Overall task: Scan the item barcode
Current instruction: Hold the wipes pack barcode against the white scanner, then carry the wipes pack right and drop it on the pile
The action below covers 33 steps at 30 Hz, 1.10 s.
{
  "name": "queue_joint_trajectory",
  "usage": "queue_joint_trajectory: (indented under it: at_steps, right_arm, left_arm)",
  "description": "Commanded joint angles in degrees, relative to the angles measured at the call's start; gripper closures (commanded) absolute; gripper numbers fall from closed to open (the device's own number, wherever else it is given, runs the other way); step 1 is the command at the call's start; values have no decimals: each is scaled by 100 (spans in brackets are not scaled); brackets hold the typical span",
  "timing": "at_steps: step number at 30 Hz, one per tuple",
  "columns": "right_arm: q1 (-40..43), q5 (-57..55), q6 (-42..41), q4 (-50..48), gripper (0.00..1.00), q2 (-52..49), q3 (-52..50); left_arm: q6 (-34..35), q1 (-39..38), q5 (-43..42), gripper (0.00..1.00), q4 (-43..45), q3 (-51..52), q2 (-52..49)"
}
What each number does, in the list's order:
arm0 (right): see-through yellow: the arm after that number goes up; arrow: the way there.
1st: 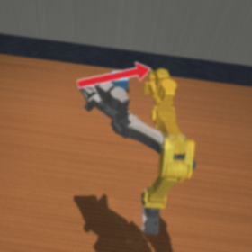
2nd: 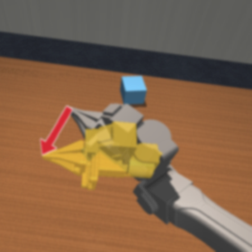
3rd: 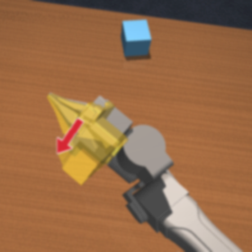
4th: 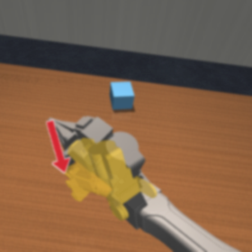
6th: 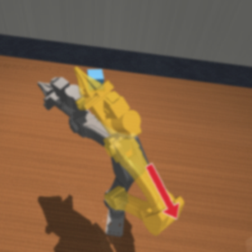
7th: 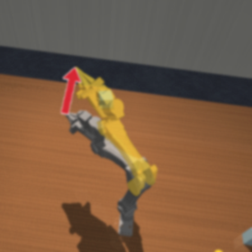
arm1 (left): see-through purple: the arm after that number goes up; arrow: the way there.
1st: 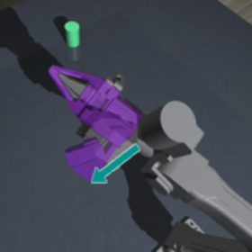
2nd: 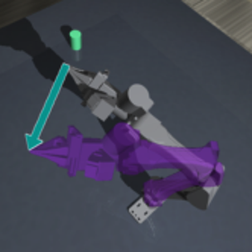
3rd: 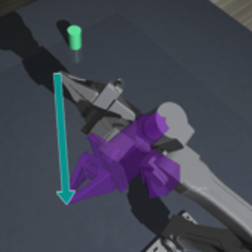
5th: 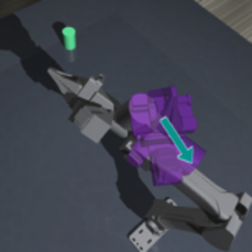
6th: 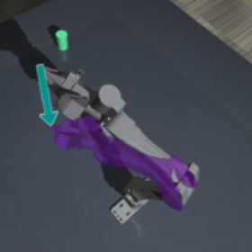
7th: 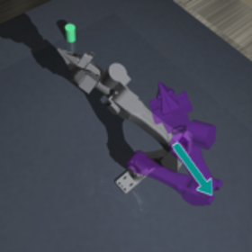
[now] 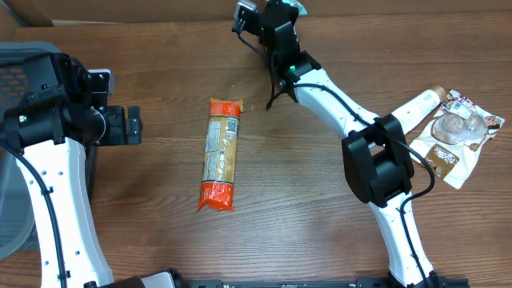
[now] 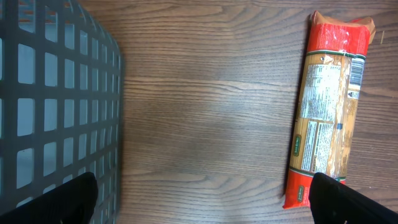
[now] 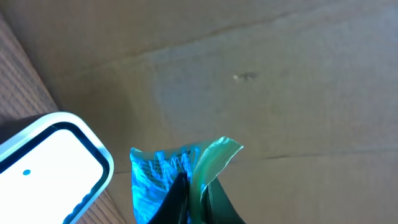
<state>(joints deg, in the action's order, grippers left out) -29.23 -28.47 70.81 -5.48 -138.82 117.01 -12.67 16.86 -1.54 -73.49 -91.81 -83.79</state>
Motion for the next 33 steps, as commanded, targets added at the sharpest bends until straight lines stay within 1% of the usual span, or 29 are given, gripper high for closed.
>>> queue_joint_trajectory:
  at_steps: [1, 21, 25, 27, 30, 33]
  right_arm:
    - [13, 74, 313, -66, 96, -157, 140]
    - [-129, -2, 238, -2, 96, -127, 140]
    - [-133, 2, -590, 22, 96, 153, 140]
    - [-136, 4, -820, 201, 96, 393, 140]
    - [-136, -2, -1344, 780, 96, 870, 140]
    - [-142, 76, -2428, 1746, 96, 1497, 140]
  left_arm:
    - [-151, -13, -87, 0, 7, -17, 66]
    - [-151, -13, -87, 0, 7, -17, 66]
    - [-153, -13, -87, 0, 7, -17, 66]
    - [-151, -13, -87, 1, 7, -17, 66]
    - [-151, -13, -87, 0, 7, -17, 66]
    - [-151, -13, -87, 1, 7, -17, 66]
